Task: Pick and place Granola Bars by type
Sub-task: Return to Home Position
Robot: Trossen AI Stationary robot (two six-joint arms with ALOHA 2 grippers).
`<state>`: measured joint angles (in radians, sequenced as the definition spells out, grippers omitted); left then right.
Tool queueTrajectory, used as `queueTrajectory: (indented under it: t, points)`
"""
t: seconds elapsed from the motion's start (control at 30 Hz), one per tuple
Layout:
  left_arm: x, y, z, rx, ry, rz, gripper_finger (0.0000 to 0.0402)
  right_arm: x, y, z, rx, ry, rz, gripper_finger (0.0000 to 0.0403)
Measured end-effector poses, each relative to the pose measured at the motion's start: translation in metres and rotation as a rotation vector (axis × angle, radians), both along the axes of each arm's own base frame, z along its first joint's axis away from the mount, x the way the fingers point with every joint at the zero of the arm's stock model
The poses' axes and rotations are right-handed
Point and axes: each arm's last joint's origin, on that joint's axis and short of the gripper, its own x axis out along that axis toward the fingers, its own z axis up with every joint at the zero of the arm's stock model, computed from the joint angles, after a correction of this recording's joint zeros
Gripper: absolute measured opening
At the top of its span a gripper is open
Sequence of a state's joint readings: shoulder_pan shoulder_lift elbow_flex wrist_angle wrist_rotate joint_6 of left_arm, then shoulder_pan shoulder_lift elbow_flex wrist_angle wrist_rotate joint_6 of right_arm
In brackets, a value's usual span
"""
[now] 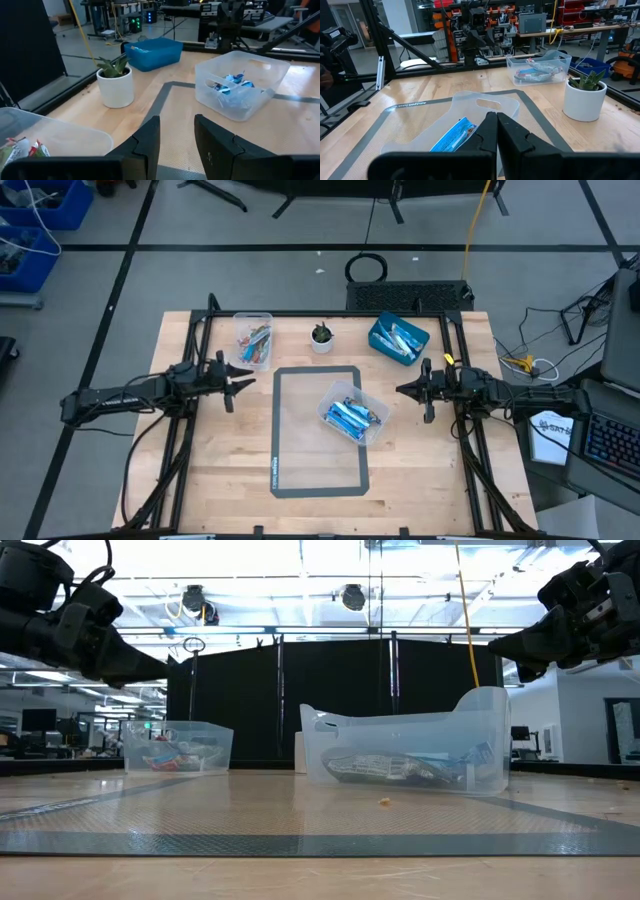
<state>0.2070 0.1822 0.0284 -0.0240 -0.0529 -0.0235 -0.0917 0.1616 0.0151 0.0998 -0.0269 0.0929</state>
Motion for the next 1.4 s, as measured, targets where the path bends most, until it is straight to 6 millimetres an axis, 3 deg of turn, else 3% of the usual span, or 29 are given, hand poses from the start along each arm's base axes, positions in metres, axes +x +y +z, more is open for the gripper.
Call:
queueTrajectory:
  t: [0.57, 0.97, 1.4]
  points:
    - [-0.016, -0.003, 0.015, -0.008, -0.03, 0.001, 0.0124, 0.0, 0.0, 0.0, 0.0, 0.0, 0.0, 0.0]
    - [-0.01, -0.004, 0.015, 0.007, -0.163, -0.075, 0.0124, 0.0, 0.0, 0.0, 0.0, 0.0, 0.0, 0.0]
    - [-0.008, -0.004, 0.012, 0.01, -0.124, -0.077, 0.0124, 0.0, 0.0, 0.0, 0.0, 0.0, 0.0, 0.0]
